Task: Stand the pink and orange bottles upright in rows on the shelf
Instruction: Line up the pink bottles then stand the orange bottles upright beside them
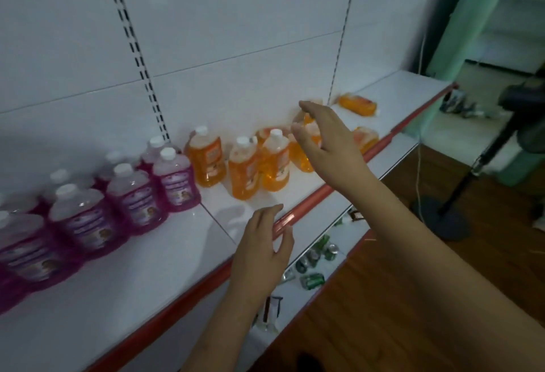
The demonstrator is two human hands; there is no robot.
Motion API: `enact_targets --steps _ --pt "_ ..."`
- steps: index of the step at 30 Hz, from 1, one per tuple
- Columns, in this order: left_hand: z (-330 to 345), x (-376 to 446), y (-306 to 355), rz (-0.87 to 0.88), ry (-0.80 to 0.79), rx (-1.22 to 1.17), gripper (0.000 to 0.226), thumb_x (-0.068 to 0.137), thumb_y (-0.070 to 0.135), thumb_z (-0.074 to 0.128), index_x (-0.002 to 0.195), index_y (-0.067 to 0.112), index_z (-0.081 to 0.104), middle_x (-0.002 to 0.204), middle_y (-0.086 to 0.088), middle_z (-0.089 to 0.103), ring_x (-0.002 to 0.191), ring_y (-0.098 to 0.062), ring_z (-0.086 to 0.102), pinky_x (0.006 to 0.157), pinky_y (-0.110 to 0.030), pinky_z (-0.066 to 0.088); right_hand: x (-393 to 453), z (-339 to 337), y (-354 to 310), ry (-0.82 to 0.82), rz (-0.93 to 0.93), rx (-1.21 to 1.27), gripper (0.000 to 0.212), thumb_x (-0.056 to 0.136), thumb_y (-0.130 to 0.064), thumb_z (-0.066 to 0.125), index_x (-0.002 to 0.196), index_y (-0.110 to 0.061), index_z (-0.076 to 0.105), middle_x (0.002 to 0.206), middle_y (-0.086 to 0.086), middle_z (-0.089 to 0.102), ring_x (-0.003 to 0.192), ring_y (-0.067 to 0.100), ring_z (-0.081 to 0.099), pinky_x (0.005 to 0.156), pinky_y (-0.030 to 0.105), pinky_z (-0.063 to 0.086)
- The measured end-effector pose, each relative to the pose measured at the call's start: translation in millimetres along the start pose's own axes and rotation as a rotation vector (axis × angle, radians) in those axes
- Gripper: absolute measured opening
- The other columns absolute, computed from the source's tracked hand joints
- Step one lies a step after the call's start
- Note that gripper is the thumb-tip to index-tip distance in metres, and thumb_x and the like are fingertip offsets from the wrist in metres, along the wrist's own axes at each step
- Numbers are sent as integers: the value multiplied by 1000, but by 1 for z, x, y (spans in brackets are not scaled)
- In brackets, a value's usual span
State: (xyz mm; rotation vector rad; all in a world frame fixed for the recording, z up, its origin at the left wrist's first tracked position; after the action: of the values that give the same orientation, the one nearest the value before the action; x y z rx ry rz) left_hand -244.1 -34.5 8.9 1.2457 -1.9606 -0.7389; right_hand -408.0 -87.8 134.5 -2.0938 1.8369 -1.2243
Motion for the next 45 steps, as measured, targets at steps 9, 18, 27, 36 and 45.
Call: enact_targets --steps 9,18,27,36,45 --pt "137 148 53 38 -73 45 42 100 33 51 142 33 43 140 15 44 120 6 41 95 -15 36 69 -66 194 7 81 -30 54 100 -50 42 147 -24 38 151 -4 42 139 12 37 111 32 32" --pt "223 259 55 -120 -45 144 49 98 28 55 145 22 41 145 5 45 123 0 40 92 -11 29 135 -68 345 -243 67 -37 55 99 -45 49 148 -21 38 151 -3 41 138 13 37 112 29 31" --pt "257 316 20 -335 -8 8 44 96 14 56 139 22 50 122 4 55 104 -8 54 78 -4 37 159 0 417 -684 -212 -248 74 85 -59 62 145 -19 45 140 5 52 129 21 45 110 45 37" --pt "251 362 48 -139 131 6 32 81 25 72 113 28 69 79 12 63 75 -6 62 66 -29 54 172 2 449 -496 -313 -211 88 74 -66 67 145 -20 42 144 5 46 134 24 41 112 48 35" --pt "271 414 64 -249 144 -200 32 100 21 46 129 30 56 107 12 61 99 -5 62 84 -29 55 209 -33 492 -365 224 423 54 76 -42 78 122 -41 49 119 -25 58 106 -7 56 89 11 44"
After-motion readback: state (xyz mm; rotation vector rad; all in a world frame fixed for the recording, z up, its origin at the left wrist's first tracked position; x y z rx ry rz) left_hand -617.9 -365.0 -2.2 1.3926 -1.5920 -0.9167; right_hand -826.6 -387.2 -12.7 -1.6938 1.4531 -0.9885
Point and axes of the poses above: each hand's wrist, its own x-axis towards the middle knuckle, its own z-axis out of the palm, y = z × x, the point moved 2 cm from there along x, towards the middle knuckle
